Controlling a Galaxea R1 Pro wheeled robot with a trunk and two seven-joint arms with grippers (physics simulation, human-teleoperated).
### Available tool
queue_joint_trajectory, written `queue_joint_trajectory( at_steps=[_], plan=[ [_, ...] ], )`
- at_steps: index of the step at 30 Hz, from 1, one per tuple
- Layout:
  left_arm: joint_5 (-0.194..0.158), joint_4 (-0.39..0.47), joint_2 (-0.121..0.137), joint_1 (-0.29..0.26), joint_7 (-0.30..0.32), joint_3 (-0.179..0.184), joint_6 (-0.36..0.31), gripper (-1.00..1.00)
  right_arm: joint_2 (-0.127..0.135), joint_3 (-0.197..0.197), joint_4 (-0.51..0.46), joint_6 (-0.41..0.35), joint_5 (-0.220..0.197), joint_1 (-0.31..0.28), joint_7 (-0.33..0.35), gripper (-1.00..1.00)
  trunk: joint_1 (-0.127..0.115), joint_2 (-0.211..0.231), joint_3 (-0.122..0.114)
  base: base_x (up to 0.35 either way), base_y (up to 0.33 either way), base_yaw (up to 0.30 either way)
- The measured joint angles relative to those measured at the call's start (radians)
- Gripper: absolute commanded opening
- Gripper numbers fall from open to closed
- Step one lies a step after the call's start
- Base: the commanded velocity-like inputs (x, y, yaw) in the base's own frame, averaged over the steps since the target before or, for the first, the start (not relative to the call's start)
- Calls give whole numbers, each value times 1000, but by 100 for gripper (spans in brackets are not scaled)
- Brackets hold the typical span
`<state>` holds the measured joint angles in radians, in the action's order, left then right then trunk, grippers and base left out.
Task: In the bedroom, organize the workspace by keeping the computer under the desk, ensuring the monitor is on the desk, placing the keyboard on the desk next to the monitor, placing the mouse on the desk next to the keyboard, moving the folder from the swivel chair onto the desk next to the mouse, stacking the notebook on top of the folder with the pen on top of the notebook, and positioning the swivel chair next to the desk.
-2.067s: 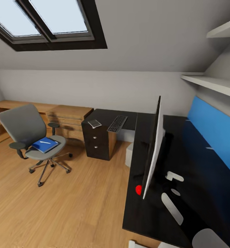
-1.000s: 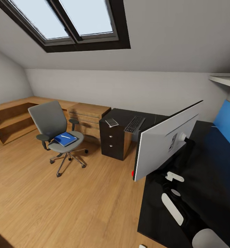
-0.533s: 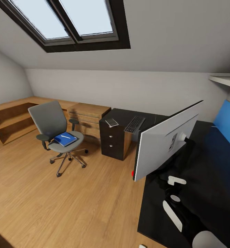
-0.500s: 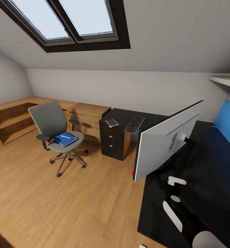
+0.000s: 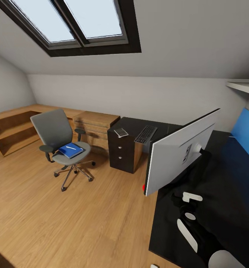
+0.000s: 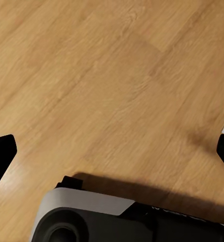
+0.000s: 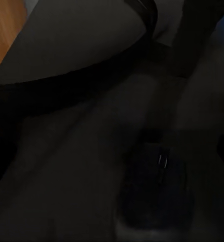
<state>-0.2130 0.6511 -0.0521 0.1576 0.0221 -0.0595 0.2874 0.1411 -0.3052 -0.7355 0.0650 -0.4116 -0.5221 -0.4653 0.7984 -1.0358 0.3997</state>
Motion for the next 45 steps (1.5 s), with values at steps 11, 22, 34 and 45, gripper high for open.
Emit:
queue_joint_trajectory(
  at_steps=[11,22,34,45],
  plan=[
    [-1,34,-2,0,-1,-2,0,100,0,1,92,1,-2,-10,2,100,4,-7,3,0,0,0],
    [-1,58,-4,0,-1,-3,0,100,0,1,118,2,-3,-17,4,100,46,-84,38,0,0,0],
    [0,59,-4,0,-1,-3,0,100,0,1,120,2,-3,-18,4,100,92,-168,75,0,0,0],
    [0,58,-4,0,-1,-3,0,100,0,1,118,6,0,-18,3,100,100,-182,81,0,0,0]
  ],
)
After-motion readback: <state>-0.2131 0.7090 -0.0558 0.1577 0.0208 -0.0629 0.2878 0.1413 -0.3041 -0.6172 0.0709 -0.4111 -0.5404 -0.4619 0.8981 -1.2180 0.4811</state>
